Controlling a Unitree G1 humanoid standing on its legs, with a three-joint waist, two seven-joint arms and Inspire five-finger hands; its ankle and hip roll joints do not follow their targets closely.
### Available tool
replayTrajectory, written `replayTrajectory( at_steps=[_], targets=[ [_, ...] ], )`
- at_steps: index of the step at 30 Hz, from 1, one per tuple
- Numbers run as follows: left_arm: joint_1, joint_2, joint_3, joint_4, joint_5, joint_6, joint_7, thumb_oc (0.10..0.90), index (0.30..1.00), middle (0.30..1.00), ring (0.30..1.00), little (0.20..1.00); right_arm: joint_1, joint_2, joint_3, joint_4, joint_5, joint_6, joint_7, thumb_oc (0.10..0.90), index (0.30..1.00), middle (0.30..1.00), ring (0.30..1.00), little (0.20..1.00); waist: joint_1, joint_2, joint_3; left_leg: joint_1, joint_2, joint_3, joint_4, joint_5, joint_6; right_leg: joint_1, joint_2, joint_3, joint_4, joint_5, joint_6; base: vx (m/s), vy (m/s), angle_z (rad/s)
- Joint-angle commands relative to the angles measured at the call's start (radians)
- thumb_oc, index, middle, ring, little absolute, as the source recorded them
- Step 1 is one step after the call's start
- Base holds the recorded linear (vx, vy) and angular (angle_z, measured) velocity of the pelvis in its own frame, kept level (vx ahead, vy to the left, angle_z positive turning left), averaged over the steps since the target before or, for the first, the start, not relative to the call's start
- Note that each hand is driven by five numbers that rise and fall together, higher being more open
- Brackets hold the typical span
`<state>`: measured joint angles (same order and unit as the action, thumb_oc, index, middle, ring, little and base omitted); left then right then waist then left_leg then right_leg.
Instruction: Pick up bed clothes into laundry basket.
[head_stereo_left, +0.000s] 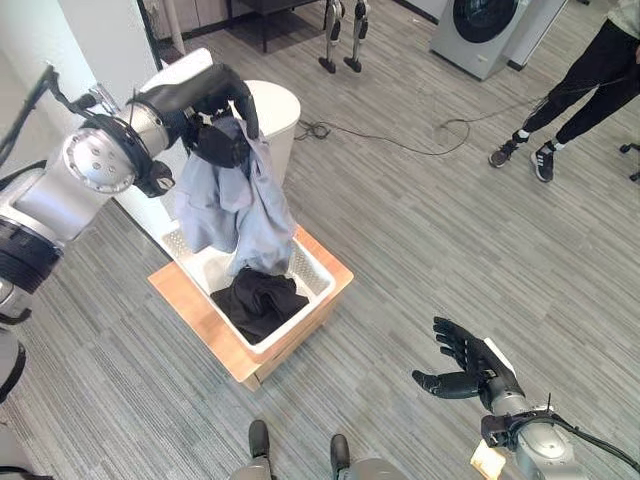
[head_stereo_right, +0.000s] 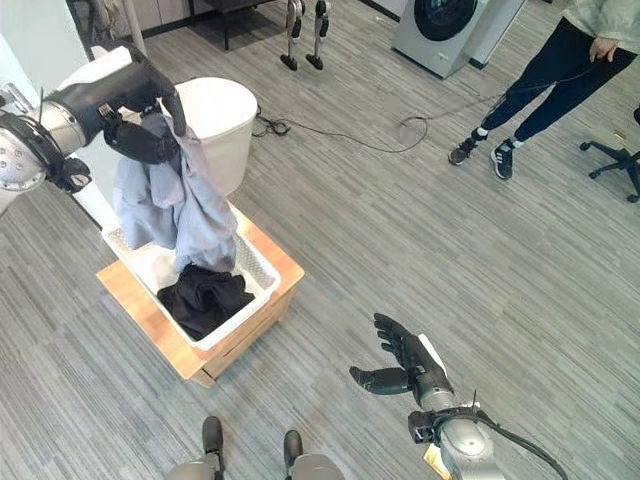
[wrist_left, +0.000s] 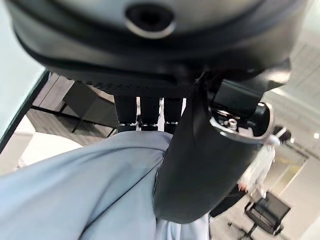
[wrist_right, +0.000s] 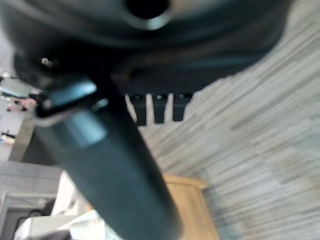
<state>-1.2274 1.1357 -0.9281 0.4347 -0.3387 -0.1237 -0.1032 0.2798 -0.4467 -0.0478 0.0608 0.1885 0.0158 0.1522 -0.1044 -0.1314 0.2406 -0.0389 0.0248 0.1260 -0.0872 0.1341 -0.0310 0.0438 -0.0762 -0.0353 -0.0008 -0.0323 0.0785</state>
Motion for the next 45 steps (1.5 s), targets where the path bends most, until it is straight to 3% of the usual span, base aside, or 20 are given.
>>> replayTrajectory(
  at_steps=[1, 8, 16, 25, 26, 28, 29, 30, 37, 39, 42, 45],
  targets=[
    [-0.105, -0.047, 0.198, 0.127, 0.041, -0.047, 0.046, 0.4, 0.3, 0.3, 0.3, 0.3, -0.022, -0.059, -0.094, -0.145, -0.015, -0.058, 0.012, 0.8, 0.9, 0.9, 0.9, 0.9, -0.003, -0.002, -0.007, 0.044, 0.03, 0.054, 0.023, -0.116, -0.022, -0.087, -0.069, 0.014, 0.054, -0.019, 0.121, 0.0, 0.0, 0.0],
    [-0.074, -0.057, 0.231, 0.207, 0.089, -0.031, 0.059, 0.4, 0.3, 0.3, 0.3, 0.3, -0.041, -0.077, -0.089, -0.146, -0.013, -0.067, 0.012, 0.8, 0.9, 0.9, 0.9, 0.9, -0.019, -0.031, 0.034, 0.002, 0.046, 0.071, 0.024, -0.102, -0.026, -0.137, -0.054, 0.033, 0.04, 0.01, 0.121, -0.04, -0.008, -0.05],
    [-0.033, -0.063, 0.264, 0.333, 0.254, 0.0, 0.097, 0.4, 0.3, 0.3, 0.3, 0.3, -0.064, -0.101, -0.062, -0.15, -0.019, -0.081, 0.01, 0.8, 0.9, 0.9, 0.9, 0.9, -0.035, -0.073, 0.057, -0.03, 0.068, 0.104, 0.014, -0.09, -0.034, -0.18, -0.029, 0.072, 0.005, 0.044, 0.119, -0.02, -0.003, -0.12],
    [-0.001, -0.081, 0.251, 0.344, 0.282, 0.019, 0.059, 0.4, 0.3, 0.3, 0.3, 0.3, -0.084, -0.112, -0.049, -0.163, -0.003, -0.082, 0.002, 0.8, 0.9, 0.9, 0.9, 0.9, -0.043, -0.068, 0.054, -0.026, 0.068, 0.109, 0.011, -0.096, -0.033, -0.187, -0.026, 0.079, 0.003, 0.045, 0.118, 0.02, 0.002, -0.08],
    [-0.023, -0.077, 0.215, 0.352, 0.304, 0.028, 0.032, 0.45, 0.375, 0.375, 0.375, 0.375, -0.085, -0.115, -0.049, -0.163, -0.004, -0.08, -0.001, 0.8, 0.9, 0.9, 0.9, 0.9, -0.045, -0.06, 0.054, -0.025, 0.067, 0.108, 0.01, -0.098, -0.032, -0.186, -0.027, 0.077, 0.003, 0.043, 0.118, 0.01, -0.004, -0.05],
    [-0.044, -0.072, 0.187, 0.353, 0.315, 0.031, 0.022, 0.8, 0.9, 0.9, 0.9, 0.9, -0.085, -0.113, -0.051, -0.161, -0.003, -0.077, -0.001, 0.8, 0.9, 0.9, 0.9, 0.9, -0.045, -0.058, 0.054, -0.024, 0.066, 0.106, 0.01, -0.099, -0.032, -0.185, -0.027, 0.076, 0.003, 0.044, 0.118, 0.0, -0.001, -0.02],
    [-0.045, -0.072, 0.185, 0.354, 0.314, 0.031, 0.022, 0.8, 0.9, 0.9, 0.9, 0.9, -0.085, -0.112, -0.051, -0.161, -0.003, -0.077, -0.001, 0.8, 0.9, 0.9, 0.9, 0.9, -0.044, -0.059, 0.055, -0.024, 0.065, 0.106, 0.01, -0.099, -0.032, -0.185, -0.027, 0.076, 0.003, 0.044, 0.118, 0.0, 0.0, 0.0],
    [-0.092, -0.046, 0.13, 0.312, 0.359, 0.032, 0.016, 0.8, 0.9, 0.9, 0.9, 0.9, -0.084, -0.115, -0.055, -0.16, -0.005, -0.074, -0.002, 0.8, 0.9, 0.9, 0.9, 0.9, -0.041, -0.043, 0.054, -0.022, 0.063, 0.1, 0.009, -0.1, -0.031, -0.183, -0.03, 0.075, 0.002, 0.042, 0.118, 0.0, 0.0, 0.0],
    [-0.121, 0.023, 0.096, 0.143, 0.367, 0.033, 0.006, 0.8, 0.9, 0.9, 0.9, 0.9, -0.068, -0.114, -0.077, -0.148, -0.012, -0.062, 0.0, 0.8, 0.9, 0.9, 0.9, 0.9, -0.016, -0.014, 0.053, -0.017, 0.054, 0.08, 0.008, -0.103, -0.029, -0.166, -0.038, 0.058, -0.002, 0.032, 0.117, 0.01, -0.004, 0.04],
    [-0.127, 0.059, 0.085, 0.061, 0.388, 0.033, 0.005, 0.8, 0.9, 0.9, 0.9, 0.9, -0.065, -0.115, -0.085, -0.139, -0.024, -0.056, 0.001, 0.8, 0.9, 0.9, 0.9, 0.9, -0.003, 0.005, 0.047, -0.014, 0.05, 0.07, 0.007, -0.104, -0.029, -0.157, -0.041, 0.051, -0.002, 0.025, 0.116, 0.02, -0.015, 0.14],
    [-0.104, 0.077, 0.119, -0.002, 0.374, 0.026, 0.025, 0.8, 0.9, 0.9, 0.9, 0.9, -0.069, -0.112, -0.084, -0.123, -0.023, -0.055, -0.002, 0.8, 0.9, 0.9, 0.9, 0.9, 0.008, 0.014, 0.045, -0.011, 0.047, 0.06, 0.007, -0.105, -0.029, -0.148, -0.043, 0.044, -0.002, 0.02, 0.114, 0.03, -0.011, 0.16],
    [-0.044, 0.155, 0.178, -0.122, 0.314, 0.002, 0.012, 0.8, 0.9, 0.9, 0.9, 0.9, -0.058, -0.113, -0.1, -0.12, -0.026, -0.051, -0.001, 0.8, 0.9, 0.9, 0.9, 0.9, 0.03, 0.043, 0.028, 0.002, 0.041, 0.041, 0.007, -0.109, -0.03, -0.126, -0.049, 0.032, -0.001, 0.009, 0.111, 0.04, -0.007, 0.13]
  ],
)
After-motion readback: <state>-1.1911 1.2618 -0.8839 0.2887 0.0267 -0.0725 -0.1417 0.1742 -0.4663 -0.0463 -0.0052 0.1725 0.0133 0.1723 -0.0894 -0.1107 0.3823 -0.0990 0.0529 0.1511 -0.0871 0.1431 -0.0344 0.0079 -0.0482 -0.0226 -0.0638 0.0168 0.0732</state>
